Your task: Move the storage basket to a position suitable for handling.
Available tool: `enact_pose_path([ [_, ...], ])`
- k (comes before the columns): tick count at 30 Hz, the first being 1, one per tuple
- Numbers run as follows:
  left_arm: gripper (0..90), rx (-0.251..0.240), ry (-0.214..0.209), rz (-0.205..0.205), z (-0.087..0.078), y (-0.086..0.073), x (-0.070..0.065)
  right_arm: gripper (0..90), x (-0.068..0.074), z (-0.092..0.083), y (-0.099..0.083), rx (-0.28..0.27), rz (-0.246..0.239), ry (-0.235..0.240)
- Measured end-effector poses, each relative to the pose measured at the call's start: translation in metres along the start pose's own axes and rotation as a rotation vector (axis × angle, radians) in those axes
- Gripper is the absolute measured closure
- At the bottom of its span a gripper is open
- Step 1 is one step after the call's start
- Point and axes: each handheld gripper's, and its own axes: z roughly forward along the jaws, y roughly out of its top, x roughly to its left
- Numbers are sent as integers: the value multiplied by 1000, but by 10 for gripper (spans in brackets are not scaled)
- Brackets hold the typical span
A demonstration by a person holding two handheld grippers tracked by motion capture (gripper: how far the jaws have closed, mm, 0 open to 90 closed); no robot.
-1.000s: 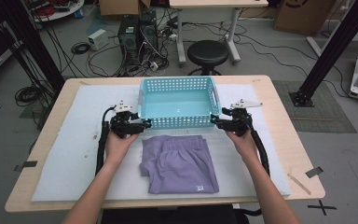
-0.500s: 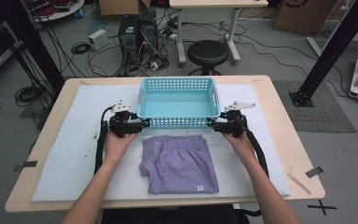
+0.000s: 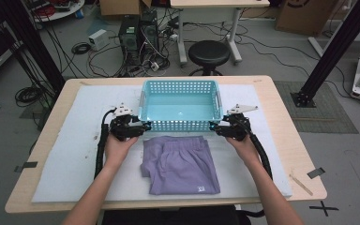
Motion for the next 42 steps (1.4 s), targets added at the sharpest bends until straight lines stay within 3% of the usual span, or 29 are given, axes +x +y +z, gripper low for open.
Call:
enact_pose_path([
  [17,450,4,5,4,-2,-4,-1,400,4,0,-3,1,-25,-10],
  [27,296,29,50,-1,-7,-6,-3,305,0,-3,-7,10,-2,17],
  [30,286,13,81,5,-16,-8,-3,248,-5,-10,-10,10,19,46],
  [33,282,-10,97,2,-28,-10,0,243,-12,-21,-14,-3,44,44],
  [42,285,-132,124,35,-66,-21,9,250,-19,-53,-23,-160,130,-44],
])
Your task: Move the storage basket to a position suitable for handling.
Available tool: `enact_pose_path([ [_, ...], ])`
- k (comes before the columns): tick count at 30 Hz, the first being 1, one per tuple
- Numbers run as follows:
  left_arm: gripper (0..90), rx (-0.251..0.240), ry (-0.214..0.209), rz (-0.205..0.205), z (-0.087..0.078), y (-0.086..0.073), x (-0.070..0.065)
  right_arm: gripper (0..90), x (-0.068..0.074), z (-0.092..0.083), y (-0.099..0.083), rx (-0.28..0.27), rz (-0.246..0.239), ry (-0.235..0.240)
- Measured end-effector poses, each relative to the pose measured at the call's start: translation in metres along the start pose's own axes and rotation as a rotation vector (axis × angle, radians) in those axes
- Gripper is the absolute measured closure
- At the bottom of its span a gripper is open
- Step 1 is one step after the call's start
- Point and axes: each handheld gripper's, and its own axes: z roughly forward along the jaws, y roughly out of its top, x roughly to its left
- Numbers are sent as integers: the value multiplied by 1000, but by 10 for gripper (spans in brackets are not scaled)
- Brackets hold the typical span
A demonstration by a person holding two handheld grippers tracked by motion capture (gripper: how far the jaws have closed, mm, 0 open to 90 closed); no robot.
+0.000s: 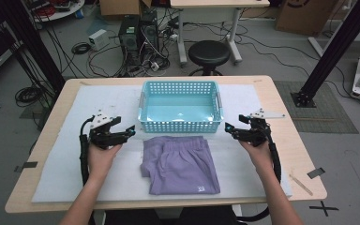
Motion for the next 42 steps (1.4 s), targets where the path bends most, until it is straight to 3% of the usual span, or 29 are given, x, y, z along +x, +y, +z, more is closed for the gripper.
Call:
enact_pose_path([
  [5,285,-28,-7,25,-10,-2,6,264,8,-7,1,-67,-31,-28],
  [9,284,-64,-13,44,-16,3,12,264,11,-8,1,-84,-43,-31],
  [14,284,-105,18,72,-19,6,16,222,10,-11,2,-108,-58,-62],
  [18,284,-105,13,51,-19,7,16,221,10,-13,3,-93,-50,-69],
  [29,257,-104,-2,-69,-22,8,18,221,15,-13,4,-84,-81,-60],
  [32,251,-113,3,-68,-22,8,20,221,14,-13,4,-83,-76,-61],
  [34,247,-110,-14,-81,-21,10,20,221,14,-15,4,-83,-76,-61],
  [39,245,-102,-23,-52,-19,12,17,221,12,-17,3,-83,-78,-72],
  [42,245,-100,-27,-55,-18,13,16,221,12,-17,3,-83,-73,-70],
])
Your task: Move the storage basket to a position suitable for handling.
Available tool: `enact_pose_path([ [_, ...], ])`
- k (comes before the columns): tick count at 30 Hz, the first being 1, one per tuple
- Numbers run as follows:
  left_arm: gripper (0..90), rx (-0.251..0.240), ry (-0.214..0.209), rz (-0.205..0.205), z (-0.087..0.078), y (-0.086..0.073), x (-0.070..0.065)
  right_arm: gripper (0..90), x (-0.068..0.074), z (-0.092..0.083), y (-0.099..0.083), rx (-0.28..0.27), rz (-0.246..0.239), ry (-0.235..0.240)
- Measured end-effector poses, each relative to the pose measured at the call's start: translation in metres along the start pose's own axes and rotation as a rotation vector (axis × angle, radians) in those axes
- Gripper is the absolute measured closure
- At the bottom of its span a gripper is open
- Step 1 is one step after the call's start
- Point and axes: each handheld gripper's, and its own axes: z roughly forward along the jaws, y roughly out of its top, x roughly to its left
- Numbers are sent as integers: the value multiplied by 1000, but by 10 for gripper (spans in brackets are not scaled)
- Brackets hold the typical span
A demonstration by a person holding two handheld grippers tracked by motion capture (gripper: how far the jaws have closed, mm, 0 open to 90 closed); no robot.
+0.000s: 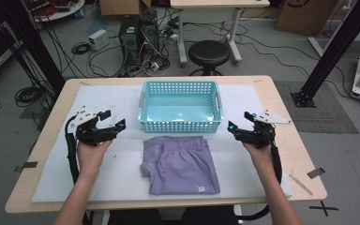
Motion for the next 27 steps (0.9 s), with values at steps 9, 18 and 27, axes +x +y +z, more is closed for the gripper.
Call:
enact_pose_path([
  [9,244,1,-6,0,0,0,-1,221,1,1,0,1,-9,-3],
  [18,245,3,-10,-1,1,0,-2,221,0,1,0,5,-9,-3],
  [27,231,89,-84,-33,28,-13,-8,222,3,17,-4,45,35,56],
])
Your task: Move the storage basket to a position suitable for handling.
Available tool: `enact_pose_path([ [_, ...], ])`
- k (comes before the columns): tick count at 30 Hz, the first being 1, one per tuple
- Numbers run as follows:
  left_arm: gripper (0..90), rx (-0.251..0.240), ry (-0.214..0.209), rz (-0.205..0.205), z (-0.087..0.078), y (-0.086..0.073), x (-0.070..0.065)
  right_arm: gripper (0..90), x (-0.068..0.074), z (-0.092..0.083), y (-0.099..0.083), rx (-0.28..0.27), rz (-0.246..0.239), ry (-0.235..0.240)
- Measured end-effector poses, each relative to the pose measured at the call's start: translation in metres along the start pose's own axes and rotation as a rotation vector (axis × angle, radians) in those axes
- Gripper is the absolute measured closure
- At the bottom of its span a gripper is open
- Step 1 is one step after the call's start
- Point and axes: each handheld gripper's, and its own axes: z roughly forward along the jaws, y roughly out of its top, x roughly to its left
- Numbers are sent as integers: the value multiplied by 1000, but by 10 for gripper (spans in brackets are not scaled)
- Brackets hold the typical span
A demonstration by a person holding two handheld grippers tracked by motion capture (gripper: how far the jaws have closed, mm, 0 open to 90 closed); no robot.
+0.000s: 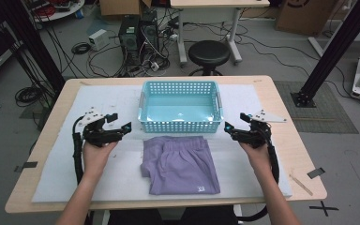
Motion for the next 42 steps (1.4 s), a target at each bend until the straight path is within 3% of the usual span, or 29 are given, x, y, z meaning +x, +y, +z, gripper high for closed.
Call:
enact_pose_path([
  [5,231,17,-45,-28,23,-4,-4,275,12,23,-3,82,-26,71],
  [10,231,60,-93,-23,40,-1,-11,339,18,37,-6,129,-55,60],
  [15,240,88,-134,-3,49,-1,-21,367,14,40,-7,126,-48,30],
  [17,238,88,-120,9,49,0,-23,379,12,40,-7,123,-37,19],
  [20,242,86,-131,-4,48,-1,-22,392,10,41,-7,125,-42,-1],
  [27,279,90,-133,14,48,-1,-25,407,7,43,-7,118,-30,-34],
  [33,264,102,-107,33,48,-1,-27,375,7,42,-6,116,-30,-41],
  [42,248,39,-60,59,20,10,-16,271,10,21,3,50,-20,-25],
])
